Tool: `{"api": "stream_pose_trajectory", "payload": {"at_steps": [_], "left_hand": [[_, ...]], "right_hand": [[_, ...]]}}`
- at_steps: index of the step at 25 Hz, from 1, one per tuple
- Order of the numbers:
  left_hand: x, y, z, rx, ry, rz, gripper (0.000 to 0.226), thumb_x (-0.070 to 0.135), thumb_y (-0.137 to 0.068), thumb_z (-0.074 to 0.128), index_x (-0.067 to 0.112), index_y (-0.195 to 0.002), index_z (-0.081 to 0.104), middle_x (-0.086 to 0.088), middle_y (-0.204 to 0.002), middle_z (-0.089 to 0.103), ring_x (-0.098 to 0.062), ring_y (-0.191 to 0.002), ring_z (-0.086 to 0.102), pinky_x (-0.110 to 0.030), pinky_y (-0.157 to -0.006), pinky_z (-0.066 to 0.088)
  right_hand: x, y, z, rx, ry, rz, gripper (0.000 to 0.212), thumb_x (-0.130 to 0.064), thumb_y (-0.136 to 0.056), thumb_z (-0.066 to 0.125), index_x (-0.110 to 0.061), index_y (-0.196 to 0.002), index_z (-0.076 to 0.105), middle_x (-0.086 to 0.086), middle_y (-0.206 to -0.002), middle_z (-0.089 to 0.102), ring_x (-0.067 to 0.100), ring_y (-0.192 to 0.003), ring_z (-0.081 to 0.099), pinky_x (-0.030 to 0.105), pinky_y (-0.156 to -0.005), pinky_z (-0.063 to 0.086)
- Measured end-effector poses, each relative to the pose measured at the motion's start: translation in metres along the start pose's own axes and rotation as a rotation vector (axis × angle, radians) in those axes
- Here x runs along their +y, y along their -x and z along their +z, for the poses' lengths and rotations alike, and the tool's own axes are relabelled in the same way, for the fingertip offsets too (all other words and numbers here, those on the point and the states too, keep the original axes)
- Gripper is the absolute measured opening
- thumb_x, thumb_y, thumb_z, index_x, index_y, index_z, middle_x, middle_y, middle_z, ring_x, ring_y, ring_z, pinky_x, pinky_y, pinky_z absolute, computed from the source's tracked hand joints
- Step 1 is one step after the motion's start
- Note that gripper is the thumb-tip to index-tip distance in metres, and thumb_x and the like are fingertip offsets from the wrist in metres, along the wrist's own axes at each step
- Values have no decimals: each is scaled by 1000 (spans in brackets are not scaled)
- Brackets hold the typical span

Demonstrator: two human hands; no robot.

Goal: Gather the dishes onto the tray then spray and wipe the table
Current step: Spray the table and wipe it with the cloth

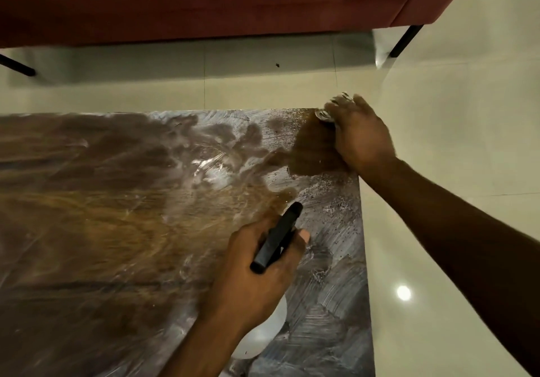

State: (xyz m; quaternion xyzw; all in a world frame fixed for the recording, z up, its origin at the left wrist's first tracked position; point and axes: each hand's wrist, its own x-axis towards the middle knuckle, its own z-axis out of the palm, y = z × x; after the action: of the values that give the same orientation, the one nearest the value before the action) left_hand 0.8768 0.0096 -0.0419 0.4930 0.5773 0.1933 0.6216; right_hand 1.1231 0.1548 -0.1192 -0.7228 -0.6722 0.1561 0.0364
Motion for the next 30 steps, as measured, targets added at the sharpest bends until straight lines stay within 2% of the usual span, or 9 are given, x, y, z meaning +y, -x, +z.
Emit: {"api": "stream_pose_trajectory", "payload": {"at_steps": [2,5,7,9,13,19,25,27,30], "left_hand": [[-2,2,1,8,22,-13,35,57,-95,70,25,-82,71,-17,-66,61,-11,-43,46,-33,-48,43],[-3,3,2,16,25,-39,43,61,-93,69,20,-79,67,-17,-63,61,-17,-43,46,-35,-47,43],[-5,3,5,-4,10,-53,43,57,-96,69,20,-75,63,-4,-53,52,-20,-41,44,-34,-46,42],[-12,5,10,-20,-40,-60,44,49,-100,69,22,-69,56,2,-50,44,-20,-43,40,-33,-46,39],[-24,17,27,-21,-122,-91,51,44,-101,69,28,-59,45,5,-49,35,-19,-45,34,-29,-48,34],[-29,35,37,-39,-91,-117,41,46,-101,70,26,-68,54,-17,-57,43,-25,-45,40,-49,-46,44],[-34,41,45,-7,-148,-103,52,42,-101,70,28,-58,44,5,-50,36,-22,-47,33,-35,-51,35],[-36,44,47,2,-133,-116,53,41,-101,70,28,-57,44,3,-49,35,-23,-47,33,-37,-51,36],[-41,49,47,-18,-114,-113,47,42,-100,71,17,-67,49,-20,-57,44,-27,-46,40,-48,-49,44]], "right_hand": [[-32,-3,12,14,-60,-27,60,3,-100,51,-20,-155,49,6,-167,42,32,-161,24,52,-125,36],[-17,52,16,-203,17,-529,70,-1,-98,61,-24,-161,42,0,-170,35,28,-163,17,52,-125,36],[27,66,-4,-248,-7,-677,66,-3,-97,67,-25,-157,50,-1,-168,39,28,-162,22,53,-121,42],[57,50,-16,-172,-32,-520,59,0,-96,65,-21,-150,58,2,-164,46,31,-159,30,55,-117,45],[23,23,-11,-83,-147,-248,51,-3,-97,60,-20,-146,64,3,-162,50,29,-158,32,49,-128,31],[44,84,-26,-401,-100,-788,54,3,-93,68,-16,-144,65,2,-158,54,26,-158,33,50,-122,40],[20,62,-6,-90,-141,-224,52,-3,-101,57,-19,-151,58,3,-166,44,29,-161,24,53,-125,34],[1,93,6,-149,-152,-337,56,-2,-101,54,-20,-153,54,0,-168,41,28,-163,18,54,-125,36],[28,148,-1,-364,-79,-768,56,-6,-101,57,-23,-154,53,-4,-167,41,22,-163,17,50,-123,40]]}}
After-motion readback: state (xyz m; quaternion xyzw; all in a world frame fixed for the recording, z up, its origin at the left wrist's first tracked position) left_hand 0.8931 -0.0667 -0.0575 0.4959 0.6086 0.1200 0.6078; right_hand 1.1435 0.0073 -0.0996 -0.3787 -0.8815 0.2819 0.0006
